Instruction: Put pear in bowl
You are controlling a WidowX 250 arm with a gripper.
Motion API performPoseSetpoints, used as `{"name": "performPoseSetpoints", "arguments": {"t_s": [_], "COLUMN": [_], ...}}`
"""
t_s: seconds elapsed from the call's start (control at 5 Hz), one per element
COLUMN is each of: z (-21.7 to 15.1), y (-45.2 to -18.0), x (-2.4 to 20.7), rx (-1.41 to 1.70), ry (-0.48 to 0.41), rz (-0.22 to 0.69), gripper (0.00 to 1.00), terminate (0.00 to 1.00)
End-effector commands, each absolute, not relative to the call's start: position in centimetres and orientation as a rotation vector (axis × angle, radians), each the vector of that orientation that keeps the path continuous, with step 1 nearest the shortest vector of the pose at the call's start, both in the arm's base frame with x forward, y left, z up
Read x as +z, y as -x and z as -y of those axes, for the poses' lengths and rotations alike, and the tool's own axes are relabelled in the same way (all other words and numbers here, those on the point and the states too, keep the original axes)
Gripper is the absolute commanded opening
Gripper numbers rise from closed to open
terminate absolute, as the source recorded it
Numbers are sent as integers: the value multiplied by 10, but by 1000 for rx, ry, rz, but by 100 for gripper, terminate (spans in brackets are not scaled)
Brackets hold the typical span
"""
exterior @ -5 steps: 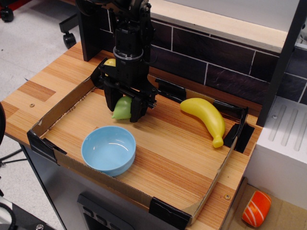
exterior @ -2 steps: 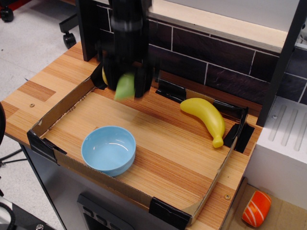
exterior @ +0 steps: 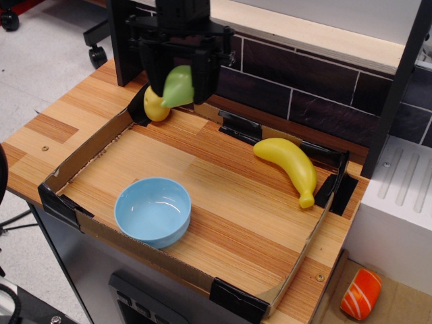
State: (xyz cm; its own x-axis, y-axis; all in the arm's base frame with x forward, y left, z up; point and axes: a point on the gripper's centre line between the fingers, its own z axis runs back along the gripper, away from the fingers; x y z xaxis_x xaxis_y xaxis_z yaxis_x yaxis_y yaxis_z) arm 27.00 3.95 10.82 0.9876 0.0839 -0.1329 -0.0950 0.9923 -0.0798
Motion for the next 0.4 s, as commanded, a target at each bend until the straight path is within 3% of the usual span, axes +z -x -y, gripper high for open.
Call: {"name": "performPoseSetpoints", "arguments": {"t_s": [0.0, 0.2], "z": [-57, -59], "y": [-235, -220], "x": [91, 74], "rx": [-6, -40], "ry": [26, -1], "rz": [-117, -122], "gripper": [0, 0], "terminate": [0, 0]}}
